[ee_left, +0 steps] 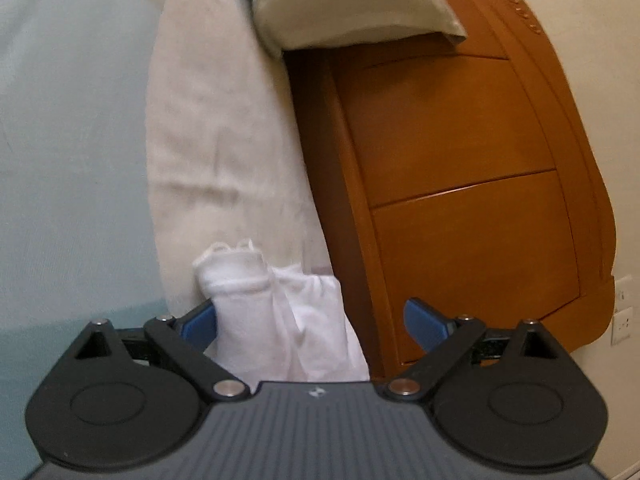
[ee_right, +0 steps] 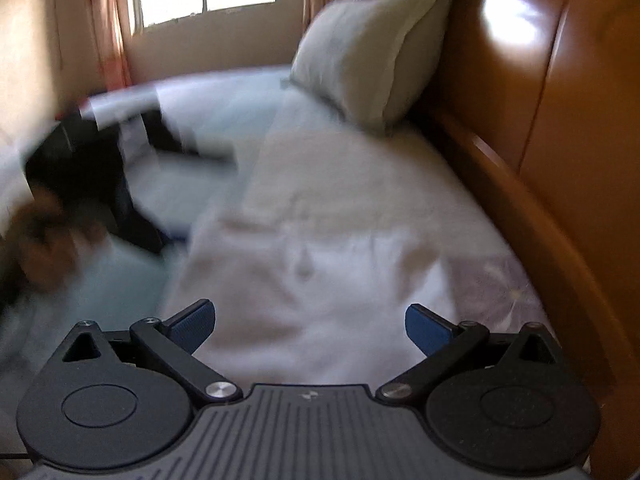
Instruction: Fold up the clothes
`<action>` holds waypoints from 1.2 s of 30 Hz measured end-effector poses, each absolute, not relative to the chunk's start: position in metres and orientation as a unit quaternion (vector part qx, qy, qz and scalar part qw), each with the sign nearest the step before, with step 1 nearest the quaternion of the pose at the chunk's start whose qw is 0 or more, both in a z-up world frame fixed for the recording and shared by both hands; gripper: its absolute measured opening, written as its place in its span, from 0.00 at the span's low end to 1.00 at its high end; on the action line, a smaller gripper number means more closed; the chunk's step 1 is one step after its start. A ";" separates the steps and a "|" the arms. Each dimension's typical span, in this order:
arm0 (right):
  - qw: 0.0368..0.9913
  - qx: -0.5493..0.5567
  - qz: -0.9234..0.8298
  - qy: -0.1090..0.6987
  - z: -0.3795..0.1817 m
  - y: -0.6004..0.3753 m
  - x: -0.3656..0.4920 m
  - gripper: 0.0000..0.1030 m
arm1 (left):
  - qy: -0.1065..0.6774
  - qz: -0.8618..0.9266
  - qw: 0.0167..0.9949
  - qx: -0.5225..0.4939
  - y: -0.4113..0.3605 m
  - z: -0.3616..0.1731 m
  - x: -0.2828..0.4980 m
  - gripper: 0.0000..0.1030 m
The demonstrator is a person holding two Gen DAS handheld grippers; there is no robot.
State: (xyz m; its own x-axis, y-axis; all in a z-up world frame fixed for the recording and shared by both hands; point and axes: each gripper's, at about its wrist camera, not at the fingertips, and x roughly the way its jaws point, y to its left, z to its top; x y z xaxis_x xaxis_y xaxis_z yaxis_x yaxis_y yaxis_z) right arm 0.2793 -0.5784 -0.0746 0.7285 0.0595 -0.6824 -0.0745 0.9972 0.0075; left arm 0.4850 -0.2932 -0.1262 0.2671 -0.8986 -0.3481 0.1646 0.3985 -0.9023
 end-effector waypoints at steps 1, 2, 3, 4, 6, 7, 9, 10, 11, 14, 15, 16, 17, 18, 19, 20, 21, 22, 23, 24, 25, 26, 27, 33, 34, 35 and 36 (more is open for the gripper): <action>0.923 -0.021 0.026 0.383 -0.089 -0.578 0.283 1.00 | 0.467 -0.379 0.703 -0.379 -0.289 -0.123 0.485 0.92; 0.920 -0.029 0.020 0.390 -0.101 -0.578 0.286 1.00 | 0.466 -0.371 0.722 -0.352 -0.284 -0.117 0.482 0.92; 0.923 -0.034 0.021 0.384 -0.107 -0.578 0.285 1.00 | 0.470 -0.365 0.738 -0.319 -0.282 -0.113 0.478 0.92; 0.923 -0.037 0.020 0.382 -0.106 -0.576 0.285 1.00 | 0.472 -0.359 0.753 -0.285 -0.281 -0.109 0.475 0.92; 0.927 -0.041 0.021 0.373 -0.098 -0.570 0.284 1.00 | 0.480 -0.351 0.779 -0.201 -0.279 -0.101 0.462 0.92; 0.929 -0.042 0.022 0.366 -0.092 -0.566 0.284 1.00 | 0.481 -0.351 0.786 -0.165 -0.278 -0.099 0.454 0.92; 0.934 -0.045 0.023 0.354 -0.081 -0.558 0.284 1.00 | 0.482 -0.352 0.798 -0.091 -0.278 -0.097 0.438 0.92; 0.935 -0.050 0.016 0.351 -0.079 -0.554 0.290 1.00 | 0.477 -0.352 0.803 -0.056 -0.278 -0.096 0.429 0.93; 0.936 -0.055 0.009 0.348 -0.078 -0.551 0.296 1.00 | 0.471 -0.351 0.809 -0.030 -0.277 -0.096 0.419 0.93; 0.931 -0.018 -0.011 0.365 -0.088 -0.555 0.327 1.00 | 0.454 -0.344 0.821 0.027 -0.272 -0.095 0.395 0.93; 0.924 0.012 -0.003 0.382 -0.098 -0.558 0.339 1.00 | 0.452 -0.343 0.823 0.032 -0.268 -0.095 0.391 0.93; 0.921 0.024 0.001 0.390 -0.108 -0.556 0.347 1.00 | 0.450 -0.342 0.824 0.037 -0.265 -0.095 0.387 0.93; 0.924 0.007 -0.001 0.382 -0.112 -0.549 0.349 1.00 | 0.448 -0.341 0.826 0.042 -0.261 -0.094 0.383 0.93; 0.926 -0.008 -0.002 0.378 -0.115 -0.541 0.351 1.00 | 0.446 -0.339 0.827 0.047 -0.258 -0.094 0.379 0.93; 0.923 -0.016 -0.002 0.385 -0.113 -0.535 0.353 1.00 | 0.443 -0.338 0.828 0.051 -0.254 -0.094 0.375 0.93; 0.920 -0.011 0.006 0.391 -0.108 -0.532 0.354 1.00 | 0.441 -0.337 0.830 0.056 -0.251 -0.094 0.371 0.93; 0.920 -0.006 0.013 0.392 -0.102 -0.530 0.354 1.00 | 0.439 -0.336 0.831 0.061 -0.248 -0.094 0.367 0.93; 0.925 0.000 0.019 0.379 -0.096 -0.529 0.353 1.00 | 0.437 -0.334 0.832 0.066 -0.244 -0.094 0.363 0.93; 0.932 0.001 0.010 0.363 -0.091 -0.529 0.351 1.00 | 0.435 -0.333 0.834 0.070 -0.241 -0.094 0.359 0.93; 0.935 0.002 -0.009 0.355 -0.088 -0.530 0.354 1.00 | 0.433 -0.332 0.835 0.075 -0.237 -0.094 0.355 0.93; 0.934 0.010 -0.028 0.356 -0.089 -0.534 0.359 1.00 | 0.432 -0.331 0.835 0.075 -0.236 -0.095 0.354 0.93; 0.932 0.020 -0.042 0.360 -0.092 -0.537 0.365 1.00 | 0.433 -0.331 0.835 0.073 -0.235 -0.095 0.353 0.93; 0.924 0.037 -0.037 0.379 -0.102 -0.538 0.373 1.00 | 0.434 -0.331 0.835 0.070 -0.233 -0.096 0.353 0.93; 0.921 0.034 -0.017 0.388 -0.102 -0.534 0.380 1.00 | 0.432 -0.329 0.838 0.063 -0.223 -0.095 0.350 0.93; 0.926 0.043 -0.012 0.374 -0.095 -0.541 0.375 1.00 | 0.432 -0.327 0.839 0.059 -0.221 -0.095 0.350 0.93; 0.930 0.049 -0.017 0.363 -0.092 -0.549 0.372 1.00 | 0.432 -0.326 0.839 0.056 -0.219 -0.096 0.350 0.93; 0.929 0.053 -0.026 0.365 -0.093 -0.559 0.372 1.00 | 0.433 -0.326 0.839 0.054 -0.217 -0.096 0.350 0.93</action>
